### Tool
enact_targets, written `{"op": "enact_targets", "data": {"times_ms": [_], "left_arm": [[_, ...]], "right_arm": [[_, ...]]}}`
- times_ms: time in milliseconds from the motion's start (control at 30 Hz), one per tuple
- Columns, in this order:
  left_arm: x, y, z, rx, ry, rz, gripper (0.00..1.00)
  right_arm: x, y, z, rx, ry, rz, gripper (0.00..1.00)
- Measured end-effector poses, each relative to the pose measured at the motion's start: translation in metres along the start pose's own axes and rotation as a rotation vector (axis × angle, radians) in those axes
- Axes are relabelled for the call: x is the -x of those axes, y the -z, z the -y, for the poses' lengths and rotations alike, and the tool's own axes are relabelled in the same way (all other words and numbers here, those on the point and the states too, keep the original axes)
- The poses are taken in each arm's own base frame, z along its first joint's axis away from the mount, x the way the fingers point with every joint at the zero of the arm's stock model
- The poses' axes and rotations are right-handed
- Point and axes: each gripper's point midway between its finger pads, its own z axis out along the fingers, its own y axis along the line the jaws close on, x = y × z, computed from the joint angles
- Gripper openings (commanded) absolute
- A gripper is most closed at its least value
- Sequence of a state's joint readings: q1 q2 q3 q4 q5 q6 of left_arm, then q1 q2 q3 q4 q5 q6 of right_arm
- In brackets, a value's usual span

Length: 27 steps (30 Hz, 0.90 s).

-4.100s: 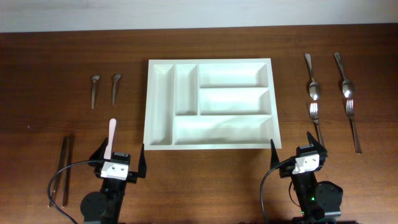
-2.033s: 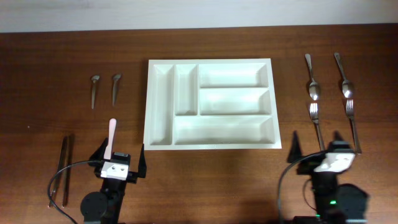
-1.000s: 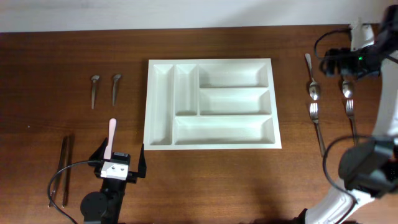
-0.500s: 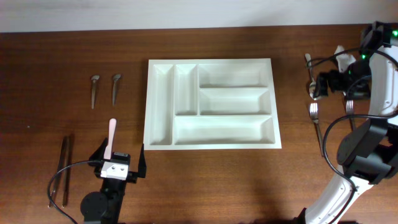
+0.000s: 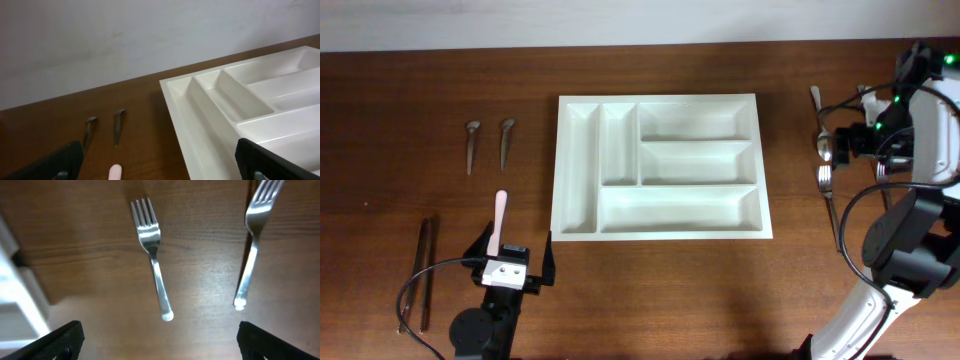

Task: Pack container
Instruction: 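Move the right gripper over the left silver fork, then lower the right gripper onto the fork handle and close it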

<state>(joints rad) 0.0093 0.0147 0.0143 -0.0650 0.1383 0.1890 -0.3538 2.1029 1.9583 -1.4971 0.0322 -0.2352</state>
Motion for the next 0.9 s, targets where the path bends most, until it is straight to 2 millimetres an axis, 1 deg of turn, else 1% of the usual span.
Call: {"op": "enact_targets", "data": {"times_ms": [133,367,600,900], "left_arm": [[0.000,0.000,0.000,0.000,0.000,0.000,0.99],[0.000,0.000,0.000,0.000,0.000,0.000,0.99],[0.000,0.000,0.000,0.000,0.000,0.000,0.99],[0.000,0.000,0.000,0.000,0.000,0.000,0.99]], "right_arm": [[-0.001,-0.033,0.000,-0.005,-0.002,-0.020,0.99],[-0.003,-0.078,-0.001,-0.009,-0.001,-0.018,0.99],[-0.025,-0.124,-0.008,0.003,-0.003,-0.065,0.99],[-0.025,-0.125,-0.009,0.005,0.002,-0.012,0.99]]}}
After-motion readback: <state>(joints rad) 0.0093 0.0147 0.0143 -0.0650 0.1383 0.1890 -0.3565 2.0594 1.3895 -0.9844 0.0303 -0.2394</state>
